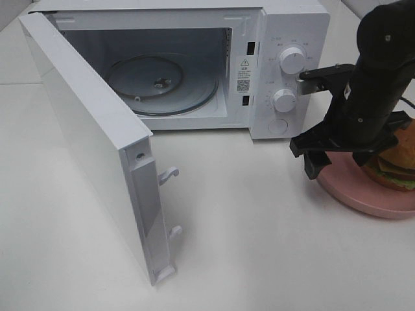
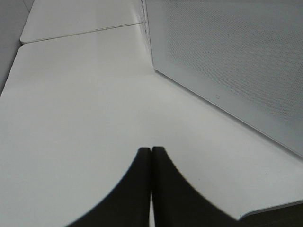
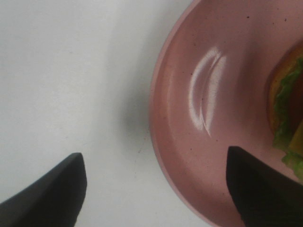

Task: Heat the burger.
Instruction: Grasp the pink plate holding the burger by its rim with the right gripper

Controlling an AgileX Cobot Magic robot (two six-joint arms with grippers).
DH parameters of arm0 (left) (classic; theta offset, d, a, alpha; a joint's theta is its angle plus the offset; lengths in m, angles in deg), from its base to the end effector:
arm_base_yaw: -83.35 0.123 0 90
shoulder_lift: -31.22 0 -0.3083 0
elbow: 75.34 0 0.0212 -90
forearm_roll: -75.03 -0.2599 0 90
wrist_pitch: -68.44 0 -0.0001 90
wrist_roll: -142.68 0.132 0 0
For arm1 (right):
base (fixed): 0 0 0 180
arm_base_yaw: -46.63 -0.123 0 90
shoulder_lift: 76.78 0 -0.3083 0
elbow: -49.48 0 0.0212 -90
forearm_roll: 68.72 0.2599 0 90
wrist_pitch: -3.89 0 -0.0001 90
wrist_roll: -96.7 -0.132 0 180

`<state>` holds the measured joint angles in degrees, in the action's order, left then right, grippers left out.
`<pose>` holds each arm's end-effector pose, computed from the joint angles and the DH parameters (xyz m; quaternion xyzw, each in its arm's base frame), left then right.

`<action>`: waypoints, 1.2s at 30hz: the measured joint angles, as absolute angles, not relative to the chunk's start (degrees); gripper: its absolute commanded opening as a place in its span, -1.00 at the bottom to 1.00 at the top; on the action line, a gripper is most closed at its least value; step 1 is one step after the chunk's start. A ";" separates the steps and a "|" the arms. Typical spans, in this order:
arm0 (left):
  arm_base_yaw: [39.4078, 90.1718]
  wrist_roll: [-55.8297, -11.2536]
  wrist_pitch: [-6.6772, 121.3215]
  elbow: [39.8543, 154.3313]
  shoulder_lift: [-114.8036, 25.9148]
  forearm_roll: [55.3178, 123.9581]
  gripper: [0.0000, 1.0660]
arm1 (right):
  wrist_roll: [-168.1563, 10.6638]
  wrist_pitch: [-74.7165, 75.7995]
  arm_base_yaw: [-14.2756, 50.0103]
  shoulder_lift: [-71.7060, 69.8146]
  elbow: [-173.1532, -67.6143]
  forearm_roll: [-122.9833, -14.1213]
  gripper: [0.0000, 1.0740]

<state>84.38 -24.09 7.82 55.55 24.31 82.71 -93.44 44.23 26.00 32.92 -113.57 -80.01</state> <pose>0.0152 -0.0151 0.2645 0.0929 0.8440 -0.0014 0.5282 0.3388 0.1097 0.1478 -0.1574 0.9785 -0.0393 0.1277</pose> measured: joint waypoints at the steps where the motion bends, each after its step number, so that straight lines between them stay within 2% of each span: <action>1: 84.38 -24.09 7.82 55.55 24.31 82.71 -0.99 | -93.39 42.85 26.69 35.04 -113.57 -80.01 0.42; 12: 84.38 -24.09 7.82 55.55 24.31 82.71 -0.99 | -92.87 38.56 26.81 40.82 -113.62 -80.01 0.41; 18: 84.38 -24.09 7.82 55.55 24.31 82.71 -0.99 | -91.09 37.07 26.81 44.09 -113.62 -80.01 0.25; 21: 84.38 -24.09 7.82 55.55 24.31 82.71 -0.99 | -90.46 36.49 26.81 44.72 -114.02 -80.24 0.07; 24: 84.38 -24.09 7.82 55.55 24.31 82.71 -0.99 | -90.41 36.44 26.81 45.06 -114.20 -80.36 -0.02; 25: 84.38 -24.09 7.82 55.55 24.31 82.71 -0.99 | -90.35 36.32 26.81 45.12 -114.25 -80.87 -0.18; 26: 84.38 -24.09 7.82 55.55 24.31 82.71 -0.99 | -90.35 36.32 26.81 45.12 -114.25 -80.87 -0.18; 27: 84.38 -24.09 7.82 55.55 24.31 82.71 -0.99 | -90.35 36.27 26.86 45.12 -114.25 -81.67 -0.45; 28: 84.38 -24.09 7.82 55.55 24.31 82.71 -0.99 | -90.35 36.27 26.86 45.12 -114.25 -81.67 -0.45; 29: 84.38 -24.09 7.82 55.55 24.31 82.71 -0.99 | -90.35 36.27 26.86 45.12 -114.25 -82.30 -0.73; 30: 84.38 -24.09 7.82 55.55 24.31 82.71 -0.99 | -90.35 36.27 26.86 45.12 -114.25 -82.30 -0.73; 31: 84.38 -24.09 7.82 55.55 24.31 82.71 -0.99 | -90.18 36.27 26.86 45.12 -114.31 -82.65 -0.93; 33: 84.38 -24.09 7.82 55.55 24.31 82.71 -0.99 | -90.06 36.32 26.81 45.06 -114.60 -82.59 -1.00; 36: 84.38 -24.09 7.82 55.55 24.31 82.71 -0.99 | -90.06 36.27 26.75 45.06 -114.77 -82.59 -1.00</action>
<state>84.38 -24.09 7.82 55.55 24.31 82.71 -90.06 36.27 26.75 45.06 -114.77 -82.59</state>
